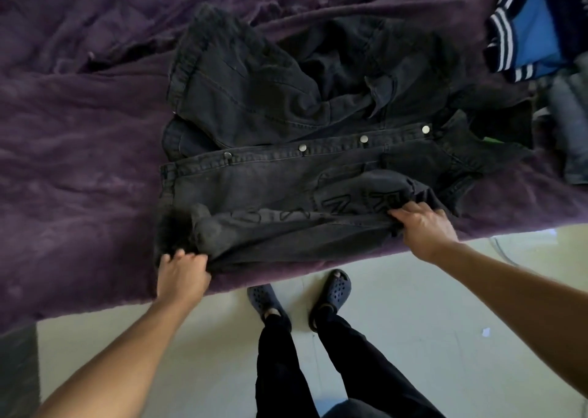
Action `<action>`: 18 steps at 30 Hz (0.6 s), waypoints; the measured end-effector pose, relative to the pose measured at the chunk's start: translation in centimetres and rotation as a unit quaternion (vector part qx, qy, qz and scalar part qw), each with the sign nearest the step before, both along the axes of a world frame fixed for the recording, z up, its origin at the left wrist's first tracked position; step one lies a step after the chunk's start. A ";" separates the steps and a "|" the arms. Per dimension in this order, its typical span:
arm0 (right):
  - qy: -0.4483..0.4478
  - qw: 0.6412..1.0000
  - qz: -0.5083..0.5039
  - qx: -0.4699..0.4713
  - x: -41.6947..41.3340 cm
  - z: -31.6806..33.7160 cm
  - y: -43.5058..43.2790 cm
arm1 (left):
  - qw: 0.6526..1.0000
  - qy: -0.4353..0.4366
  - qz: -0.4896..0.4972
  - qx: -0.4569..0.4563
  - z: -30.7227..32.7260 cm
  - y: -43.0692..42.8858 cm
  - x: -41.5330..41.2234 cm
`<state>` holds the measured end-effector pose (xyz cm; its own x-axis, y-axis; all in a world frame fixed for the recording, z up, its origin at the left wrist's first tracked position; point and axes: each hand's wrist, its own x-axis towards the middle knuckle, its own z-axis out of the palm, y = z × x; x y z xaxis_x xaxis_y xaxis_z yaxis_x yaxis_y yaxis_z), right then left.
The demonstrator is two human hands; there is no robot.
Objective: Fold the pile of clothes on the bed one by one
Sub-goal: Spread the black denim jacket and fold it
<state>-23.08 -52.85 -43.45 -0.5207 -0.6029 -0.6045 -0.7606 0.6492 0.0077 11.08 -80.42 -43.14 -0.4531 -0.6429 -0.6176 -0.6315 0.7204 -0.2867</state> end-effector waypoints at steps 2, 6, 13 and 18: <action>-0.031 0.998 -0.008 0.046 0.4 -0.1 -0.5 | 0.998 -0.049 0.029 0.029 -0.1 0.6 -0.5; -0.084 0.994 -0.058 0.046 -0.7 1.7 -2.0 | 0.992 -0.001 0.115 0.061 2.0 -0.1 -4.3; -0.053 0.991 -0.088 -0.090 -5.3 6.4 -10.5 | 0.922 0.287 0.259 0.032 6.8 -9.6 -12.7; -0.024 0.979 -0.112 -0.170 -9.0 6.5 -18.5 | 0.887 0.377 0.266 -0.005 6.6 -20.0 -21.5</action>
